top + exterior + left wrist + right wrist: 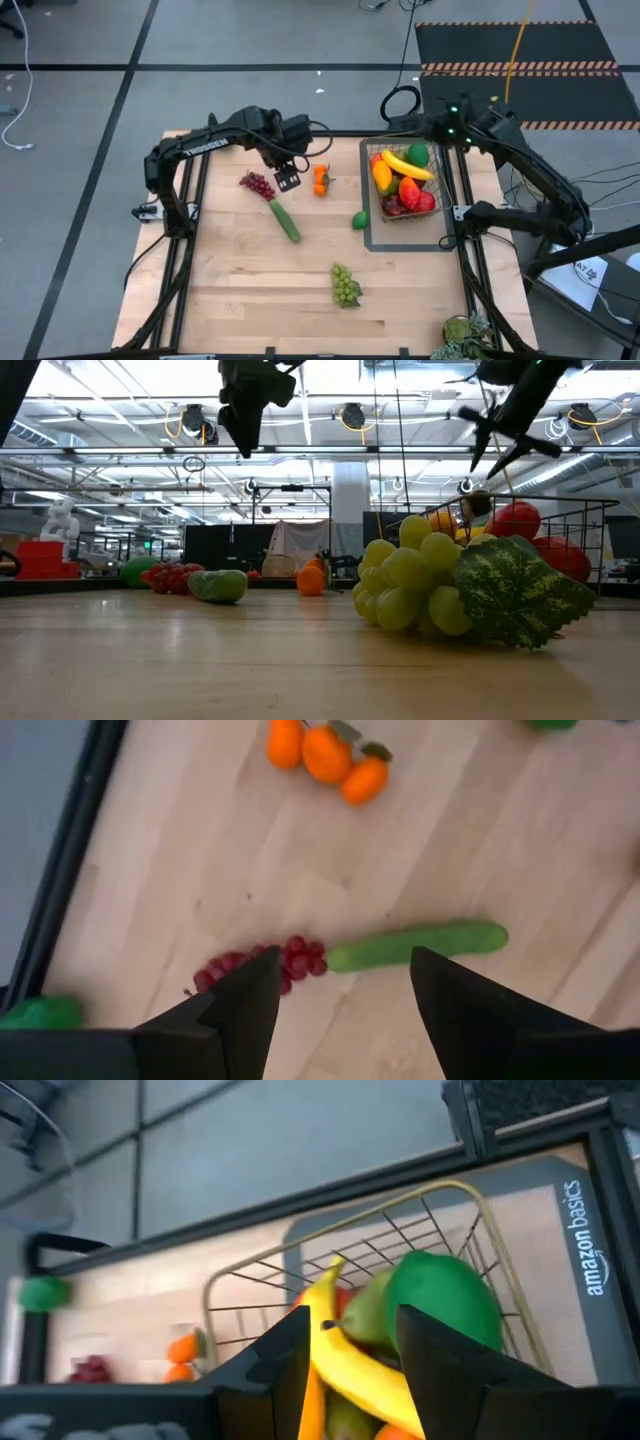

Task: Build produce basket
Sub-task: Put the top green lime into the wire basket

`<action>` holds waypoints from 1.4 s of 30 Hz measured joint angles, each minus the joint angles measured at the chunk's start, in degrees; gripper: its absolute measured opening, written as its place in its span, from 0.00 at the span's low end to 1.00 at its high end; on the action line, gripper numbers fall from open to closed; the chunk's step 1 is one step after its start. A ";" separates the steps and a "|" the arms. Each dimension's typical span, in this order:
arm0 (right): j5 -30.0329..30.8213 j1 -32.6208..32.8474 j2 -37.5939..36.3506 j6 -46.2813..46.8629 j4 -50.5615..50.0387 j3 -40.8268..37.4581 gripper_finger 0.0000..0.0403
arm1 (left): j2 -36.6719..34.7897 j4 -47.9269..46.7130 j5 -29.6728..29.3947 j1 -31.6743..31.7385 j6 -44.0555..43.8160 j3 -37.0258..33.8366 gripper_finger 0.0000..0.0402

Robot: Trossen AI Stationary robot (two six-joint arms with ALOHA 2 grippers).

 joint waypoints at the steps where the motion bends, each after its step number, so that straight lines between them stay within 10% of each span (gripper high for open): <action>1: -0.17 0.14 -1.57 0.02 -0.28 0.00 0.35 | 0.00 0.70 0.03 0.63 0.28 0.00 0.56; 28: -5.90 6.40 -10.55 -24.71 1.43 0.00 0.36 | 2.68 -5.20 2.65 34.42 6.13 -3.40 0.56; 37: -13.42 6.38 -10.15 -31.16 4.21 -0.01 0.36 | 2.95 -2.69 -17.89 38.95 30.37 -15.21 0.56; 42: -13.42 6.36 -9.81 -27.46 9.73 -0.02 0.36 | 2.95 7.21 -18.82 40.43 35.39 -20.60 0.57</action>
